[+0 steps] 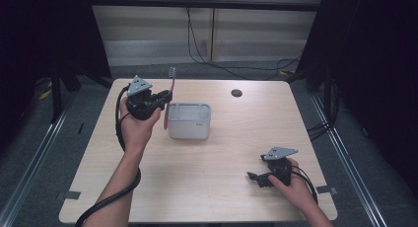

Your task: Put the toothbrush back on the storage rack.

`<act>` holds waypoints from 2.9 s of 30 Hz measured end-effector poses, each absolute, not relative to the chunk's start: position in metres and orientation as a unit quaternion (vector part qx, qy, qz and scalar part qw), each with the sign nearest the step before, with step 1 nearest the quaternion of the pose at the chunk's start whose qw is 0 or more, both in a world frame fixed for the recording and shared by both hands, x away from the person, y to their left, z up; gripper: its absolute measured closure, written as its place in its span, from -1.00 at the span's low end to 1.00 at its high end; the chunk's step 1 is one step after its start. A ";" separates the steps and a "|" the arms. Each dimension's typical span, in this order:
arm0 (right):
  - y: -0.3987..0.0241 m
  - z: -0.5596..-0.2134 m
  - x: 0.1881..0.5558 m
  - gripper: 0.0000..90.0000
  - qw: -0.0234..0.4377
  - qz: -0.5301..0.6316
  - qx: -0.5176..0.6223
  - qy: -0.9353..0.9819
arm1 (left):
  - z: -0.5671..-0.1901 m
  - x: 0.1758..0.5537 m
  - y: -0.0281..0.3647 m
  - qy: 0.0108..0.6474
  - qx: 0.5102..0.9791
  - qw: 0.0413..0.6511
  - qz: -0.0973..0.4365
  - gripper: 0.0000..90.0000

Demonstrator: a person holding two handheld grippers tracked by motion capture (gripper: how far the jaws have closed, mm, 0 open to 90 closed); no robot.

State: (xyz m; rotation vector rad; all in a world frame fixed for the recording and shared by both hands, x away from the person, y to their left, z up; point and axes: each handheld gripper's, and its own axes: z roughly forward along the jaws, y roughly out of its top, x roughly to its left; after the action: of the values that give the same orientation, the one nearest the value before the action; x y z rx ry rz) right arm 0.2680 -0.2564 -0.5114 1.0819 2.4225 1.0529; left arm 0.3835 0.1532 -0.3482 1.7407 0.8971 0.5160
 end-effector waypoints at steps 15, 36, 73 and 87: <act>-0.256 -0.511 0.268 -0.72 0.143 0.365 0.376 0.840 | -0.340 0.397 0.153 0.382 0.720 0.536 0.222 0.77; -0.256 -0.511 0.268 -0.72 0.143 0.365 0.376 0.840 | -0.339 0.415 0.151 0.395 0.706 0.543 0.226 0.77; -0.256 -0.511 0.268 -0.72 0.143 0.365 0.376 0.840 | -0.371 0.437 0.142 0.418 0.693 0.539 0.232 0.77; -0.256 -0.511 0.268 -0.72 0.143 0.365 0.375 0.840 | -0.383 0.433 0.142 0.423 0.695 0.535 0.230 0.76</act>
State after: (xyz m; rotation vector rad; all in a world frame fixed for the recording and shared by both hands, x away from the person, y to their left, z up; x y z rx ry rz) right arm 0.2680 -0.2564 -0.5115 1.0825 2.4218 1.0529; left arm 0.4333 0.1422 -0.3828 1.6551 1.0073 0.5482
